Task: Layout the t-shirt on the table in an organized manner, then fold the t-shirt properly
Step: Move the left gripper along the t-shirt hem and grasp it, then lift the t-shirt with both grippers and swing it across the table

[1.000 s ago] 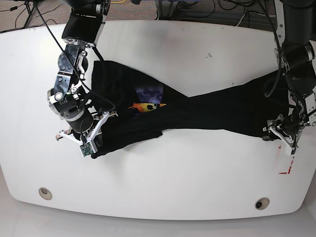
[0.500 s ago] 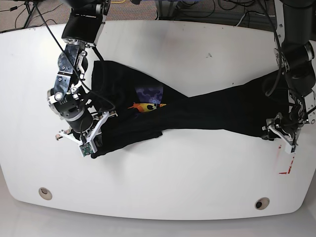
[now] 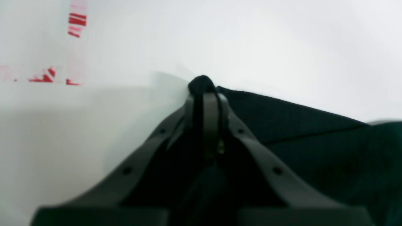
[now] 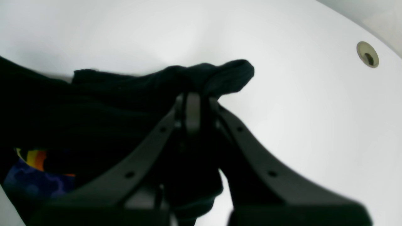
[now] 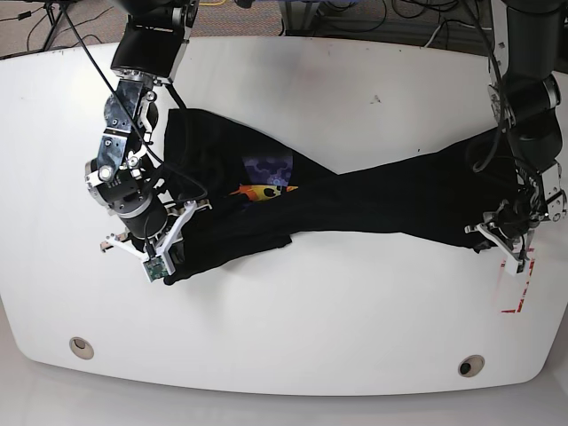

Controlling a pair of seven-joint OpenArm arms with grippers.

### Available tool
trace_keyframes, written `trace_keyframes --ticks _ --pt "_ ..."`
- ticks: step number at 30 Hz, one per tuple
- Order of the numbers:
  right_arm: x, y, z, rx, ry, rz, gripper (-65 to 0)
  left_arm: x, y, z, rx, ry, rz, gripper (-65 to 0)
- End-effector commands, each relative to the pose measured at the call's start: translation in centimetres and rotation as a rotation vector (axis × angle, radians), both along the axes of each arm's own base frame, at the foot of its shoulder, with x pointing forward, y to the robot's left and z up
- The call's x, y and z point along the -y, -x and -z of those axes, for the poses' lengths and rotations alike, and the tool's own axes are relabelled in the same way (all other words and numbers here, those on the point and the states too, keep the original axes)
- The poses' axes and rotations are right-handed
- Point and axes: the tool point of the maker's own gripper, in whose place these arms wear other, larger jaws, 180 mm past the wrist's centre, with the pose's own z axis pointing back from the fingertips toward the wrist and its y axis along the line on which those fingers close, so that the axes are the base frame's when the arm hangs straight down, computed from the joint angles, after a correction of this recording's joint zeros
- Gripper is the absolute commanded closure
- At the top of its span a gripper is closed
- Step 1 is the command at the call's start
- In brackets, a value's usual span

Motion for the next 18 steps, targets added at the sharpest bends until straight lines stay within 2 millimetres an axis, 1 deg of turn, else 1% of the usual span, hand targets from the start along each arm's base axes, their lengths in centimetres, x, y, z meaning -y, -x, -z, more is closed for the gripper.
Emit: trace_keyframes --ticks 1,3,6,7,8,10,11,15,18 --pt "-0.1 -0.9 -2.0 0.071 -0.007 -0.007 -0.2 -1.0 -1.4 -2.2 0.06 -0.015 -0.009 0.0" --pt "-0.1 -0.9 -2.0 0.071 -0.007 -0.007 -0.2 -1.1 -1.9 -3.1 0.082 -0.029 0.0 0.0" --pt "0.0 -0.9 -2.4 0.08 -0.003 -0.007 -0.2 -1.3 -1.7 -3.7 0.099 -0.062 0.015 0.0" --pt "-0.1 -0.9 -2.6 0.086 -0.001 -0.009 -0.2 -1.4 -1.8 -4.4 0.115 -0.08 0.022 0.0" --pt "-0.1 -0.9 -3.3 0.106 0.005 -0.01 -0.2 -1.4 -1.9 -5.2 0.137 -0.095 0.03 0.0" --pt "-0.1 -0.9 -4.2 0.13 0.013 -0.011 -0.2 -1.3 -1.8 -6.2 0.161 -0.111 0.042 0.0" --pt "0.0 -0.8 -4.6 0.144 0.018 -0.011 -0.2 -1.2 -1.9 -7.2 0.18 -0.123 0.052 0.0" --pt "0.2 -1.0 -5.6 0.172 0.027 -0.007 -0.2 -0.9 -1.8 -9.8 0.222 -0.166 0.081 0.0" --pt "0.6 -1.5 -6.5 0.208 0.023 -0.001 -0.2 -0.6 -2.0 -11.8 0.253 -0.203 0.103 0.0"
